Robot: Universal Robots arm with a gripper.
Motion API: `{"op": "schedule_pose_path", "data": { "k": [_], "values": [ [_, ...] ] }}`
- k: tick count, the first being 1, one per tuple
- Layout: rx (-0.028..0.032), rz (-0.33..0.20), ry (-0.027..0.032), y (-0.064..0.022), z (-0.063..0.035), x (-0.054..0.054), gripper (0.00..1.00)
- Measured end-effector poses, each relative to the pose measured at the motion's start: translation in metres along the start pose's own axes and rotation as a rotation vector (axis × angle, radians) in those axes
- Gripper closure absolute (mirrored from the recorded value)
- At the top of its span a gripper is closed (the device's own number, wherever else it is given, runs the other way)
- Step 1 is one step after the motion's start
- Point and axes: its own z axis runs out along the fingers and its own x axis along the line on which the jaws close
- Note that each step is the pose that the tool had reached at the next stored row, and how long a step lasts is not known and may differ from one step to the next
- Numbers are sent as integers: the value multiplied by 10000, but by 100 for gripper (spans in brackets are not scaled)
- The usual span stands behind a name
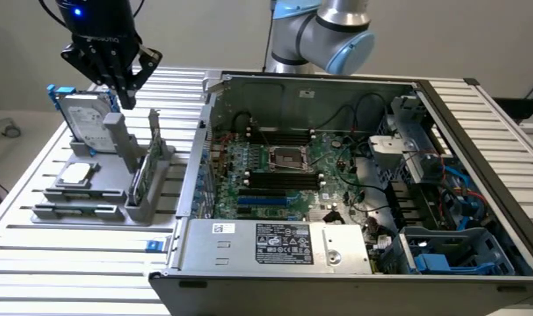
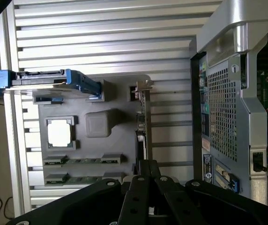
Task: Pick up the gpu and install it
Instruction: 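Pick up the gpu and move the gpu toward the slot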
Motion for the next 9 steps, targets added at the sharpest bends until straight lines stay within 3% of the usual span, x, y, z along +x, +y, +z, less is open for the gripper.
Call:
{"op": "schedule_pose_path", "data": {
  "k": [5, 6, 7, 9],
  "values": [
    [0, 0, 0, 0, 0, 0, 87],
    [0, 0, 0, 0, 0, 0, 68],
    [0, 0, 0, 0, 0, 0, 68],
    [0, 0, 0, 0, 0, 0, 42]
  ]
}}
